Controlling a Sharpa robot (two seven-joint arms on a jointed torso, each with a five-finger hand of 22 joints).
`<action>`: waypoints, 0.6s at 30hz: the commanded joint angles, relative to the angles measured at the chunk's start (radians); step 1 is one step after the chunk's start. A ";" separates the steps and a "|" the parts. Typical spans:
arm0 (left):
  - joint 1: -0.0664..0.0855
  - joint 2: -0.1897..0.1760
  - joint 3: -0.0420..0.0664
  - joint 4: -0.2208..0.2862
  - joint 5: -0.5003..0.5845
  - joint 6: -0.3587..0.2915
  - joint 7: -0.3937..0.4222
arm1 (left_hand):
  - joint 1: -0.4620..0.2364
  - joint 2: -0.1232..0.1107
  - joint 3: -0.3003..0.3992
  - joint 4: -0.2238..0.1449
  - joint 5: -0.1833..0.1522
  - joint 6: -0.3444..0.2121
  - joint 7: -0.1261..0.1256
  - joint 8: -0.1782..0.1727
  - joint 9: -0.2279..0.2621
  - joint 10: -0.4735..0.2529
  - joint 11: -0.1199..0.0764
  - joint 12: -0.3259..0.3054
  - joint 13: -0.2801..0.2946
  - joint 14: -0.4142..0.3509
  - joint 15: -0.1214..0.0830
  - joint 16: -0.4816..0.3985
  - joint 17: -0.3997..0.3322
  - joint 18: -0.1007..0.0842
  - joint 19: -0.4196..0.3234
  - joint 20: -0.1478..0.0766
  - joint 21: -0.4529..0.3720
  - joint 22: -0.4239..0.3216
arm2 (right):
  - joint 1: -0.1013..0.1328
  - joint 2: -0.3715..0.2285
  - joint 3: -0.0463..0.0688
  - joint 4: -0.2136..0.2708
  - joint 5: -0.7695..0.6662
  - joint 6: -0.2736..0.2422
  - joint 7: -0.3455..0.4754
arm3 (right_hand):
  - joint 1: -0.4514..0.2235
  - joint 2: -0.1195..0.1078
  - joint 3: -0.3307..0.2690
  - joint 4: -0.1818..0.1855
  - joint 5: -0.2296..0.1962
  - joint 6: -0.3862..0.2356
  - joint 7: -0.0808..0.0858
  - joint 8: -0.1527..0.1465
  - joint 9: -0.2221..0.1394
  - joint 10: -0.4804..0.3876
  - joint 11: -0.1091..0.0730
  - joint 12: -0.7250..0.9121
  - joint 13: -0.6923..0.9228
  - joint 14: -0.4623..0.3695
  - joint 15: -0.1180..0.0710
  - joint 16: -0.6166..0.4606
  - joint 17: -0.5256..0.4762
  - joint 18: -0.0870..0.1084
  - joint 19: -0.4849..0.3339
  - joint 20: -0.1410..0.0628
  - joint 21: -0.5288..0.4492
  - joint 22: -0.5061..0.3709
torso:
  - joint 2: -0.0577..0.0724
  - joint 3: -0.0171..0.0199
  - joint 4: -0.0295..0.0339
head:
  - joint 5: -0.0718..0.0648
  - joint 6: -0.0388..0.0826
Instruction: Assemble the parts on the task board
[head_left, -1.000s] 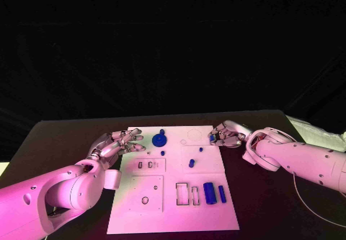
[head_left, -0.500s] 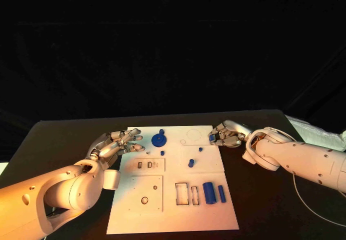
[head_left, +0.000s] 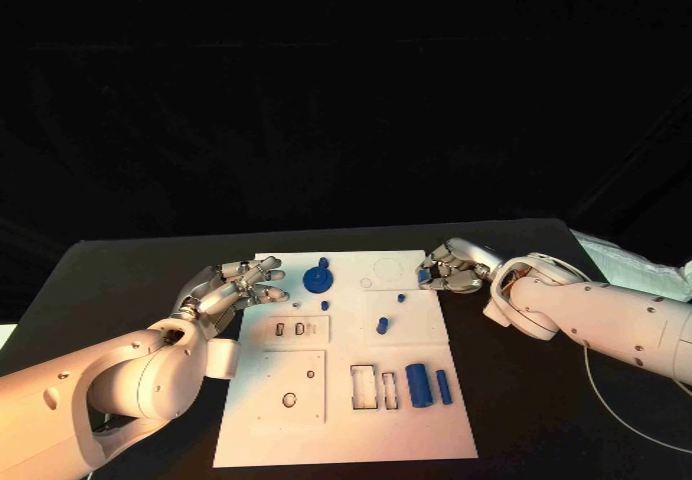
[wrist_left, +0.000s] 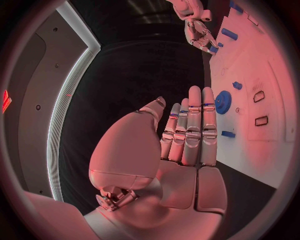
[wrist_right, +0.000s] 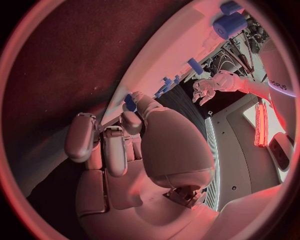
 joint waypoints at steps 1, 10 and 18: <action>0.000 0.000 0.000 0.002 0.001 0.021 0.005 | 0.002 0.009 -0.002 -0.006 0.003 -0.004 0.003 -0.005 0.001 -0.002 0.002 -0.006 -0.001 -0.006 0.001 0.004 0.001 0.011 0.002 0.000 0.006 0.001 | -0.002 0.001 -0.001 0.008 0.032 -0.023 -0.003 | 0.007 0.025 0.008 -0.001 -0.006 0.031 -0.015 0.010 0.011 0.004 -0.007 0.008 0.005 0.079 -0.006 0.004 0.128 -0.016 0.003 -0.008 0.005 0.001 | -0.001 -0.0002 -0.0009 | 0.001 0.002; 0.000 0.001 0.000 -0.003 0.001 0.020 0.004 | 0.002 0.009 -0.001 -0.007 0.002 -0.004 0.003 -0.005 0.001 -0.003 0.002 -0.006 -0.001 -0.006 0.001 0.004 0.002 0.011 0.001 0.000 0.006 0.001 | 0.013 -0.001 0.001 0.079 0.048 -0.083 -0.056 | -0.037 0.025 0.002 0.014 0.027 0.041 -0.024 0.020 0.020 0.023 -0.015 0.024 0.022 0.080 -0.014 0.006 0.130 -0.018 0.008 -0.017 0.008 0.008 | -0.003 -0.0014 0.0009 | 0.002 0.004; 0.000 0.009 0.000 -0.021 0.001 0.023 0.004 | 0.002 0.010 -0.001 -0.007 0.003 -0.004 0.003 -0.005 0.001 -0.003 0.002 -0.006 -0.001 -0.007 0.001 0.004 0.003 0.011 0.001 0.000 0.006 0.001 | 0.048 0.034 0.002 0.160 -0.048 -0.089 -0.210 | -0.043 0.024 0.001 0.015 0.030 0.043 -0.026 0.022 0.022 0.027 -0.017 0.029 0.027 0.080 -0.015 0.005 0.130 -0.018 0.007 -0.018 0.007 0.005 | -0.015 -0.0079 0.0025 | 0.011 -0.002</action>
